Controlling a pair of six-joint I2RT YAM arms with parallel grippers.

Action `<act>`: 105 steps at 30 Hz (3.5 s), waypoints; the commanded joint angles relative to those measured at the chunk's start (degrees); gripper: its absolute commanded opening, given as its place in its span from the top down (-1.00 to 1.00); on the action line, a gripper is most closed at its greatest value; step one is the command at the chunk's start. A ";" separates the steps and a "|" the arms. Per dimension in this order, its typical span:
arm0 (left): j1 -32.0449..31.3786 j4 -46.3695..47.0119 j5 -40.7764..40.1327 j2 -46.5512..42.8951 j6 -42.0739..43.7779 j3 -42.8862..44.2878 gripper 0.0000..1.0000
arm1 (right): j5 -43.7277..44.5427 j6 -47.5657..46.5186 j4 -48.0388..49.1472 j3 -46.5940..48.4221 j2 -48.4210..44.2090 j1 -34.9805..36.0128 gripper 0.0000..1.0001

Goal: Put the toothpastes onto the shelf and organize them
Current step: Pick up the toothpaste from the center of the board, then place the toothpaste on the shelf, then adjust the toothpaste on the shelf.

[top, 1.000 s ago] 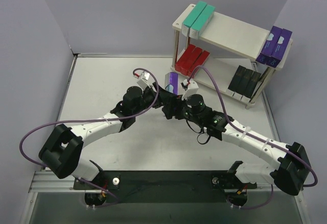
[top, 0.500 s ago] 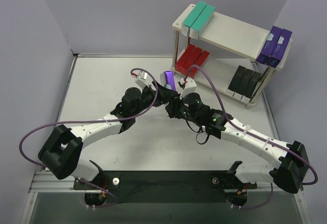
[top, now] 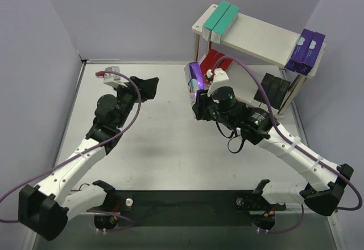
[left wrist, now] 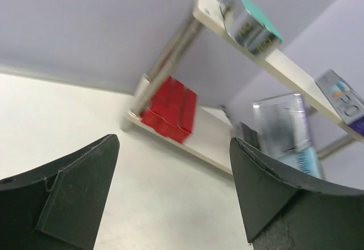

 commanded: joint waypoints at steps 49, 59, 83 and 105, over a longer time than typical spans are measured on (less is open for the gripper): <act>-2.80 8.33 -23.41 -7.55 42.34 -19.87 -0.85 | 16.51 -13.29 -24.48 63.06 31.81 -40.64 0.01; -3.94 7.89 -23.33 -7.37 43.13 -19.43 -0.85 | 11.77 -23.30 -19.39 58.94 27.06 -40.37 -0.17; -6.93 7.10 -23.94 -8.69 44.71 -19.17 -0.84 | 12.46 -44.14 -10.50 58.05 36.63 -38.79 -0.01; -8.60 7.71 -24.29 -9.13 45.24 -19.61 -0.84 | 24.60 -55.92 -4.35 48.03 35.14 -38.26 0.45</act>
